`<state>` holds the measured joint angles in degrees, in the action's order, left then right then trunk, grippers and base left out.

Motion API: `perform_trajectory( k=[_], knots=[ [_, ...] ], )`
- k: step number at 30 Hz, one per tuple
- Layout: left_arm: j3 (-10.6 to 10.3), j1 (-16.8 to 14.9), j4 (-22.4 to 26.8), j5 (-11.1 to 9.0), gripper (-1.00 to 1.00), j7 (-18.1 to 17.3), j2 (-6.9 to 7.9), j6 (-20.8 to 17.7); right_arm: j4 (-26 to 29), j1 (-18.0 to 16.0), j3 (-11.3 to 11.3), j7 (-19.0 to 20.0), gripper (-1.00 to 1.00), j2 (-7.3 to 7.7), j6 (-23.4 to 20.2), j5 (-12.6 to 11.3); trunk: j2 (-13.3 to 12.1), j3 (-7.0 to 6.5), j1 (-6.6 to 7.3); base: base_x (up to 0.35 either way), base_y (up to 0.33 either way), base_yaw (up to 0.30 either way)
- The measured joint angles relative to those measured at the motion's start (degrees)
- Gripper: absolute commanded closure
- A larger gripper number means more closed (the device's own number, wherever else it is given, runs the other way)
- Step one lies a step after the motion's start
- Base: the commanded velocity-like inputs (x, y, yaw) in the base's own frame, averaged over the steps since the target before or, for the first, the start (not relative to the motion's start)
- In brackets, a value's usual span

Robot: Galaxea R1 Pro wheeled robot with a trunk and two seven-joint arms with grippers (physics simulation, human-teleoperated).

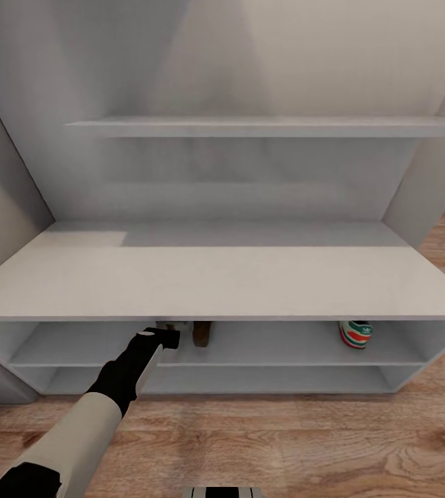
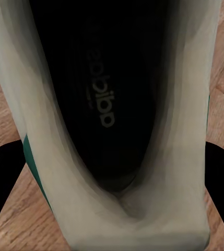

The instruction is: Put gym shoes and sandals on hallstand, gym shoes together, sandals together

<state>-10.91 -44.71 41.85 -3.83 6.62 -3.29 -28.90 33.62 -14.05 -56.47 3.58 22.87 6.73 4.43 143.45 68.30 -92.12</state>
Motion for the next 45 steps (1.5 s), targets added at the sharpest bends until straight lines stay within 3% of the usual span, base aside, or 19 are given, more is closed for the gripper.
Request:
perform_trajectory(
  k=[4, 5, 26, 45],
  knots=[
    [-0.04, 0.00, 0.00, -0.04, 1.00, -0.40, 0.01, 0.02, 0.00, 0.03, 0.00, 0.00, 1.00, 0.00, 0.00, -0.02, 0.00, 0.00, 0.00, 0.000, 0.000, 0.000],
    [-0.05, 0.00, 0.00, -0.04, -1.00, -0.44, 0.01, 0.02, 0.00, 0.01, 0.00, 0.00, 1.00, 0.00, 0.00, -0.03, 0.00, 0.00, 0.00, 0.000, 0.000, 0.000],
    [0.13, 0.00, -0.08, 0.18, -1.00, -0.56, 0.26, -0.04, 0.00, 0.02, 0.00, 0.00, 1.00, 0.00, 0.00, 0.02, 0.00, 0.00, 0.00, -0.003, 0.000, 0.000],
    [-0.14, 0.00, 0.00, 0.18, -1.00, -0.20, 0.27, 0.06, 0.02, 0.00, 0.00, 0.00, 1.00, 0.00, -0.01, 0.02, 0.00, 0.00, -0.03, -0.296, -0.071, 0.000]
  ],
)
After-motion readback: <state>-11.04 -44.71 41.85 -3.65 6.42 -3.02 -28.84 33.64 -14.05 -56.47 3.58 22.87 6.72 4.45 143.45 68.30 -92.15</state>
